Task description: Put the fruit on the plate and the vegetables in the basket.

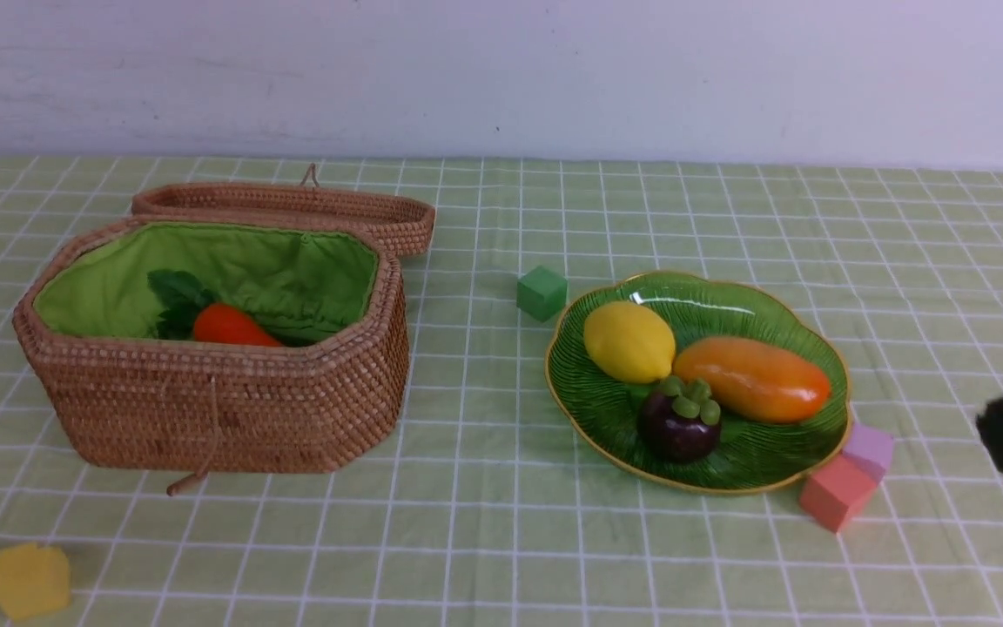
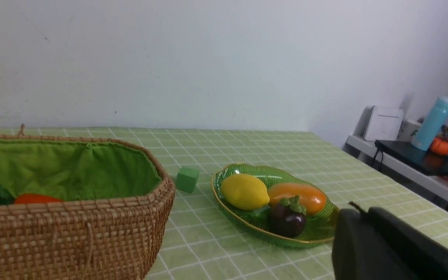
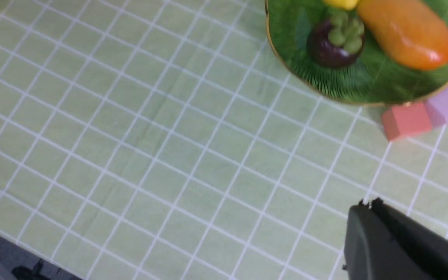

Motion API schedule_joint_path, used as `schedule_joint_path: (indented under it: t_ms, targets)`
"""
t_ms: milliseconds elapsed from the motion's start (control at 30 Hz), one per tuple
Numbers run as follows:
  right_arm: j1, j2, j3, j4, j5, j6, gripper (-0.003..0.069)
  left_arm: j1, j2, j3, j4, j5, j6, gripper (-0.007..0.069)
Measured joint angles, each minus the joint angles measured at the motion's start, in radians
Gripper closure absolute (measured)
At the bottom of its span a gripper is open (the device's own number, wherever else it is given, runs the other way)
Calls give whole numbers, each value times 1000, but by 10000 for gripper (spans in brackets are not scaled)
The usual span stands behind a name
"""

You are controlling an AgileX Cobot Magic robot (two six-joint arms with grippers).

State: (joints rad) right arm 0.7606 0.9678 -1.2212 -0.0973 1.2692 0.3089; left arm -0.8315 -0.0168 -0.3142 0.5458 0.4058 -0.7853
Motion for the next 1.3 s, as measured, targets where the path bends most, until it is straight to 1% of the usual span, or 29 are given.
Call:
schedule_joint_path:
  t_ms: [167,367,600,667,800,867,900,967,1033,1067,1167,1200,1233,1300]
  targets:
    - [0,-103,86,1,0,8,667,0,0,34,0,-7,0,607]
    - [0,-161,93,1,0,8,662,0,0,53,0,-2,0,603]
    - [-1,-172,93,1,0,8,657,0,0,53,0,9,0,595]
    - [-19,-179,94,10,-1,8,656,0,0,53,0,9,0,593]
    - [-139,-224,123,21,-7,6,655,0,0,53,0,9,0,587]
    - [-235,-281,183,29,-45,-10,655,0,0,53,0,9,0,585]
    - [-283,-319,229,33,-90,-27,657,0,0,53,0,9,0,585]
    - [-368,-392,326,36,-212,-58,659,0,0,53,0,9,0,585]
    - [-457,-503,506,36,-402,-94,660,0,0,53,0,9,0,585]
    - [-483,-534,561,37,-439,-100,661,0,0,53,0,9,0,585]
    - [-599,-682,823,59,-681,-108,661,0,0,53,0,10,0,585]
    - [-635,-745,942,66,-756,-109,661,0,0,53,0,10,0,583]
    - [-662,-804,1018,69,-815,-110,661,0,0,53,0,10,0,580]
    - [-686,-880,1136,71,-872,-112,662,0,0,53,0,10,0,577]
